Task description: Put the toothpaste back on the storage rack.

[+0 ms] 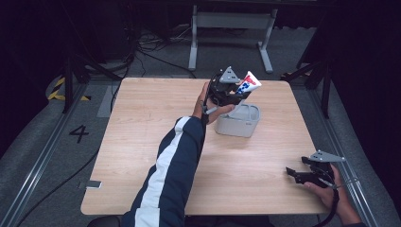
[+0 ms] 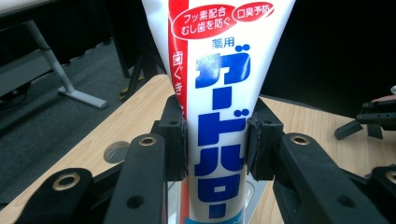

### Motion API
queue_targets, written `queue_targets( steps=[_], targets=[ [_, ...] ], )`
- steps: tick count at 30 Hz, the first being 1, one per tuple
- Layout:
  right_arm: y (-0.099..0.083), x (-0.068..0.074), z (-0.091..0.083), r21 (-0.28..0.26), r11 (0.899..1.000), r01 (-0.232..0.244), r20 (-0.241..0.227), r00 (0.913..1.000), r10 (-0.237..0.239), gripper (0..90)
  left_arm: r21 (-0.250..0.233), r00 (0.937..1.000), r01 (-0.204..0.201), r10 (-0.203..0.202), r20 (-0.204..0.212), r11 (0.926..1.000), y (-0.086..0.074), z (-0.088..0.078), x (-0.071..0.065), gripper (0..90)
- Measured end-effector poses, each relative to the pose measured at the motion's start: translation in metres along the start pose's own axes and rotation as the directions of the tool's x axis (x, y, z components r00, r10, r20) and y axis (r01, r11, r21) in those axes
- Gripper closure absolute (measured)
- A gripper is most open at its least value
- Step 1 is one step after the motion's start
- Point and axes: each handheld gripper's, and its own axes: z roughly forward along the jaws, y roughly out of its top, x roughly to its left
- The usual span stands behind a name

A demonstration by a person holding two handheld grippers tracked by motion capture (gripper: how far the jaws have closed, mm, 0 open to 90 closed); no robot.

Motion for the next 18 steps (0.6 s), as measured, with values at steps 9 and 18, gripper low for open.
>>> queue_targets(
  steps=[9, 18],
  targets=[
    [0.0, 0.0, 0.0, -0.002, 1.0, -0.004, -0.003, 1.0, 0.004, 15.4, -0.004, 1.0, 0.002, -0.002, 0.007, 1.0, 0.0, 0.012, -0.001, 65.7],
    [0.0, 0.0, 0.0, 0.0, 1.0, -0.007, -0.004, 1.0, 0.007, 15.4, -0.029, 0.9997, 0.023, -0.022, 0.014, 0.9993, -0.005, 0.019, -0.001, 65.6]
  ],
)
